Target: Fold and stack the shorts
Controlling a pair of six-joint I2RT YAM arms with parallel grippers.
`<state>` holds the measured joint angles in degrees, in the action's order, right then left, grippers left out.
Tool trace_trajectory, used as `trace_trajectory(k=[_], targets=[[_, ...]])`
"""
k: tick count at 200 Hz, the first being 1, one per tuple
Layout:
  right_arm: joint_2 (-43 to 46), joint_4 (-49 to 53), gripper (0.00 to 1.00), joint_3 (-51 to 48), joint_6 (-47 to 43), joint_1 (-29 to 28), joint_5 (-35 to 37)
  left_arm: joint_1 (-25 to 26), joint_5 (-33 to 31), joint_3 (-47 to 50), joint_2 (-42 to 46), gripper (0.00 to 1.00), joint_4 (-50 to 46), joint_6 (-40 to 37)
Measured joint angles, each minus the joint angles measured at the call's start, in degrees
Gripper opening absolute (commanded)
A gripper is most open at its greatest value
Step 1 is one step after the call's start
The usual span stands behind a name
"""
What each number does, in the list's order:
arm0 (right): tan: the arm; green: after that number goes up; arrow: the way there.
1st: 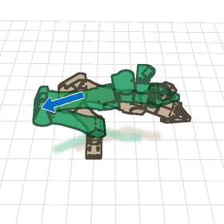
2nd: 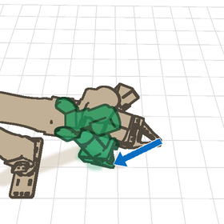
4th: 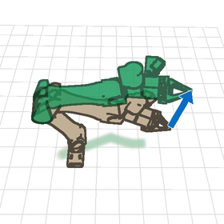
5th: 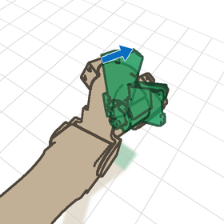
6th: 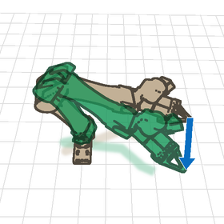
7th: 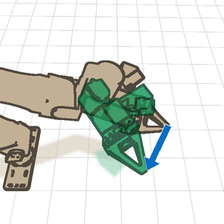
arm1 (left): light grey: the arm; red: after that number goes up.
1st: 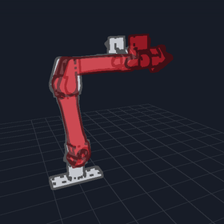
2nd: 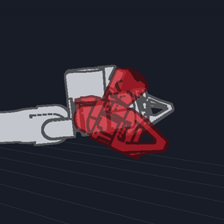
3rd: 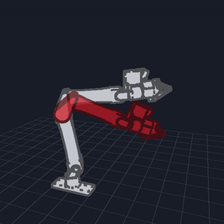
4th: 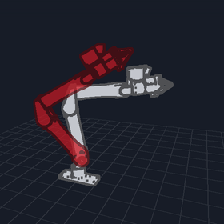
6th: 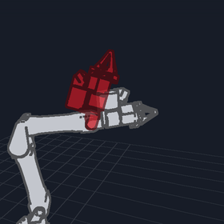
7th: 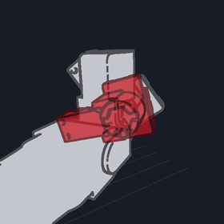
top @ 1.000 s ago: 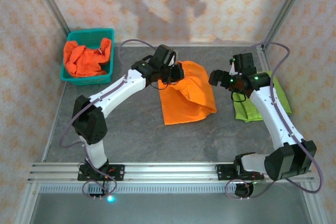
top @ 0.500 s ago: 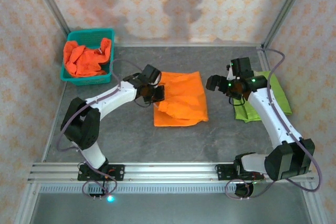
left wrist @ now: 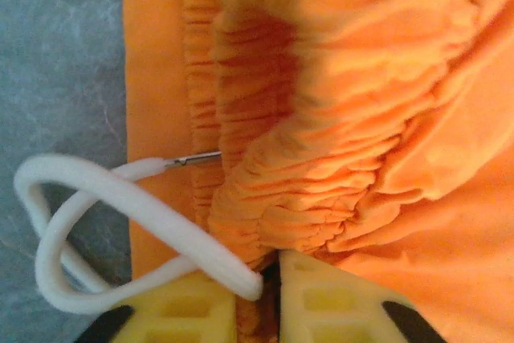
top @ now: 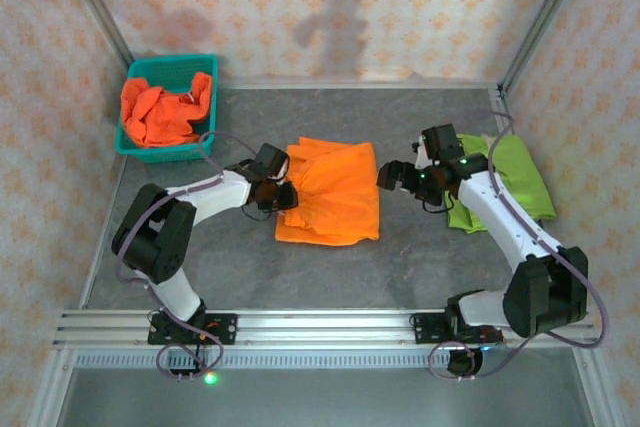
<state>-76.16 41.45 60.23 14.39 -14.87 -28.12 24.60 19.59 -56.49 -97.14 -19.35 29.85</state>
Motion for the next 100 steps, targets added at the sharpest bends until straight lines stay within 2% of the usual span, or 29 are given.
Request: trace_trajectory(k=[5, 11, 38, 68, 100], targets=[[-0.48, -0.24, 1.0, 0.04, -0.02, -0.28, 0.0, 0.0, -0.5, 0.0, 0.44, 0.59, -0.28, 0.13], [-1.07, -0.35, 1.0, 0.13, -0.04, -0.57, 0.0, 0.0, -0.81, 0.07, 1.46, 0.69, -0.79, -0.33], [-5.16, -0.39, 1.0, 2.05, -0.74, -1.31, 0.02, -0.02, -2.05, 0.02, 11.72, 0.99, -2.47, -0.68], [-8.2, -1.4, 1.0, 3.8, -1.53, -1.38, 0.28, 0.0, 0.42, -1.55, 23.87, 1.0, 0.04, 2.91], [-8.72, -3.3, 1.0, 3.8, -1.77, -1.38, -0.09, 0.57, 5.75, -2.27, 23.58, 1.0, 6.78, 8.7]])
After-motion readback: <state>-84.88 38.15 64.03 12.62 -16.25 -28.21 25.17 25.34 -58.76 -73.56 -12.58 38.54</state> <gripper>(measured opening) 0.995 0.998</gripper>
